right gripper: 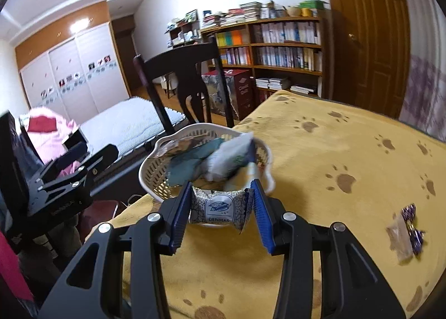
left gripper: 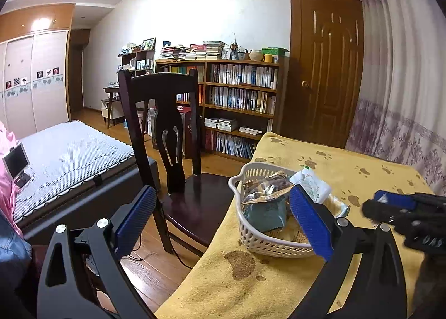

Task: Organize snacks
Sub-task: 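Carry the white candy into the basket and open the right gripper, then move the right gripper to the purple-wrapped candy and grasp it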

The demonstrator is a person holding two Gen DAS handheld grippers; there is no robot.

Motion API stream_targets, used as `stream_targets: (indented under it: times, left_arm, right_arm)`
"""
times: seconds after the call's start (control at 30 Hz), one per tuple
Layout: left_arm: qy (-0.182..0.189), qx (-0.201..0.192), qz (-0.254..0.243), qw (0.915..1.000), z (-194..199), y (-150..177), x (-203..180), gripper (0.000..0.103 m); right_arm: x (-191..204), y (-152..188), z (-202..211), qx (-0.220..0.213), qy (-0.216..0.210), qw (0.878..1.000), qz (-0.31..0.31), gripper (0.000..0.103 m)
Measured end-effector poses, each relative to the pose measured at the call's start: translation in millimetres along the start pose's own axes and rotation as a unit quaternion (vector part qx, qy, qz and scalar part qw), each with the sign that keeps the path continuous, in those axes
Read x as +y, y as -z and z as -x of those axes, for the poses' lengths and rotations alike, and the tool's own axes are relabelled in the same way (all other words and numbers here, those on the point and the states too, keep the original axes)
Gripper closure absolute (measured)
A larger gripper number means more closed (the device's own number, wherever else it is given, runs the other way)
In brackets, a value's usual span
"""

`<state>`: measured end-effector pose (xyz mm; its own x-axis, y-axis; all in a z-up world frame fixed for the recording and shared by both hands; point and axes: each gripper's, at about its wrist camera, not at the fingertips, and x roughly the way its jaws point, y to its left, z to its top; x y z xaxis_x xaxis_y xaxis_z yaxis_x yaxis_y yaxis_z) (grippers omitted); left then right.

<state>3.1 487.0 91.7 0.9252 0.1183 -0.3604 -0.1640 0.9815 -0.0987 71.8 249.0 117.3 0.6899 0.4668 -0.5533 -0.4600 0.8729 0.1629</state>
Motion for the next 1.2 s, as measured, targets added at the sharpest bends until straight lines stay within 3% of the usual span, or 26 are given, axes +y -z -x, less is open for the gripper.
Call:
stream_targets:
  times: [0.23,0.47,0.77,1.2]
  left_arm:
    - [-0.007,0.002,0.018,0.9998,-5,3,9,0.005]
    - [-0.011,0.011,0.026,0.9996,-12,4,11,0.005]
    - [-0.010,0.012,0.013,0.9998,-12,5,5,0.004]
    - [-0.009,0.013,-0.011,0.9998,-9,9,-10,0.004]
  right_arm:
    - [24,-9,-32,0.011,-0.001,1.000,0.014,0.060]
    - [21,-20,-58,0.025,-0.019,0.999,-0.030,0.054]
    - [3,-13,-51,0.026,-0.025,0.997,-0.065,0.054]
    - [-32,4,-41,0.025,0.001,0.993,-0.116,0.054]
